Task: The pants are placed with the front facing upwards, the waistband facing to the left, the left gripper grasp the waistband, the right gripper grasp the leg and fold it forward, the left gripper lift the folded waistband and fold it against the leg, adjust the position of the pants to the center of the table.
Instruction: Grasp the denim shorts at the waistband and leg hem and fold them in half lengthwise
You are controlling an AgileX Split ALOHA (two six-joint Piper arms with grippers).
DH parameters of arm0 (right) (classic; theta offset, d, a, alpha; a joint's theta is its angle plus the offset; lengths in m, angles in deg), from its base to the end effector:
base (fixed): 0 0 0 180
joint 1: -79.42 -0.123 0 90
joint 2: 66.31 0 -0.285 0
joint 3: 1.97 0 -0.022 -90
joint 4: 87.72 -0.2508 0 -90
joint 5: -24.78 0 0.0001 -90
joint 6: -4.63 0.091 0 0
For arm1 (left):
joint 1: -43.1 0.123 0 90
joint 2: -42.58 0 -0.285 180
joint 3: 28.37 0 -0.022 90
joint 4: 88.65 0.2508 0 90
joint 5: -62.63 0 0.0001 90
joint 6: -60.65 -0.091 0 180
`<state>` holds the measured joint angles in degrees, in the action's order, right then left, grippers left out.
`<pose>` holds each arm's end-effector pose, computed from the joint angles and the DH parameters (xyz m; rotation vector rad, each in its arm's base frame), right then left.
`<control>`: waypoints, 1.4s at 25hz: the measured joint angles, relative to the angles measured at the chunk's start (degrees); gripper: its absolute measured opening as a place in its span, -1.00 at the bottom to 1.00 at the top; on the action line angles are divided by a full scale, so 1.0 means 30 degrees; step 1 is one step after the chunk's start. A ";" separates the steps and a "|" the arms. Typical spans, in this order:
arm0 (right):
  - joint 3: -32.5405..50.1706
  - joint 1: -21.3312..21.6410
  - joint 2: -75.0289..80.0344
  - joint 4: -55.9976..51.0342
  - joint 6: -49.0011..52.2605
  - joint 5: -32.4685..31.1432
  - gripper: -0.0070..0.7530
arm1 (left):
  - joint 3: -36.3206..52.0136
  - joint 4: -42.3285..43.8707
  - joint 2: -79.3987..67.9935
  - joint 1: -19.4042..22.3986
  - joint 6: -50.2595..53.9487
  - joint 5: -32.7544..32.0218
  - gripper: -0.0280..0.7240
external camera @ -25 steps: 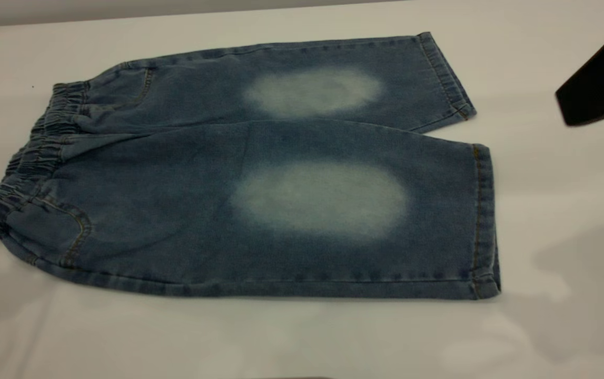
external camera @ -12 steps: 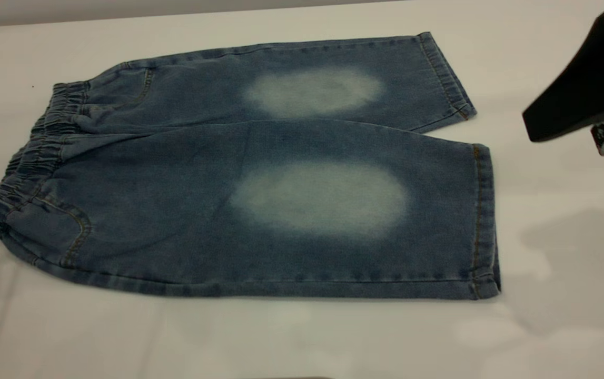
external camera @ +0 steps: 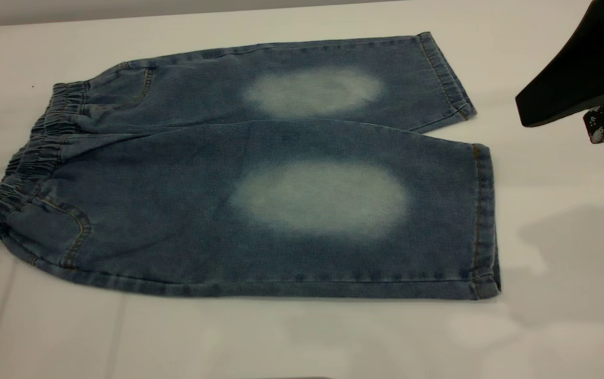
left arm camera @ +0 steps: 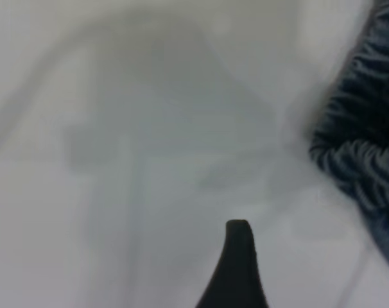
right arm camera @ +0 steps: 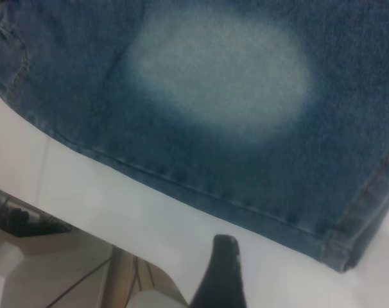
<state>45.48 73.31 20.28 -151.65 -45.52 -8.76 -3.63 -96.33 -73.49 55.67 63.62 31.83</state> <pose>0.2117 0.0682 0.1804 -0.1075 2.5988 0.7761 0.3081 0.0623 0.1087 -0.5663 2.9338 -0.0964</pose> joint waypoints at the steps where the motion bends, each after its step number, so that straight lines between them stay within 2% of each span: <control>1: 0.0000 0.0000 0.0000 0.0000 0.0000 0.0041 0.52 | 0.0000 -0.0540 -0.0172 0.0000 -0.0309 0.0122 0.59; 10: 0.0000 0.0000 0.0000 -0.0041 -0.0017 0.0202 0.52 | 0.0000 -0.3870 -0.1127 0.0000 -0.2243 0.1647 0.59; 28: 0.0000 0.0000 0.0000 -0.0167 -0.0017 0.0623 0.52 | -0.0341 -0.4496 -0.3267 -0.0090 -0.1934 0.2778 0.58; 32: 0.0000 0.0000 0.0000 -0.0190 -0.0017 0.0603 0.52 | -0.0379 -0.4511 -0.3460 -0.0201 -0.1934 0.2814 0.40; 35: 0.0000 0.0000 0.0000 -0.0189 -0.0017 0.0222 0.52 | -0.0438 -0.4579 -0.3557 -0.0204 -0.1934 0.2790 0.09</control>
<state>45.48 73.31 20.28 -152.21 -45.57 -8.09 -4.95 -110.07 -84.16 55.05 57.82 40.20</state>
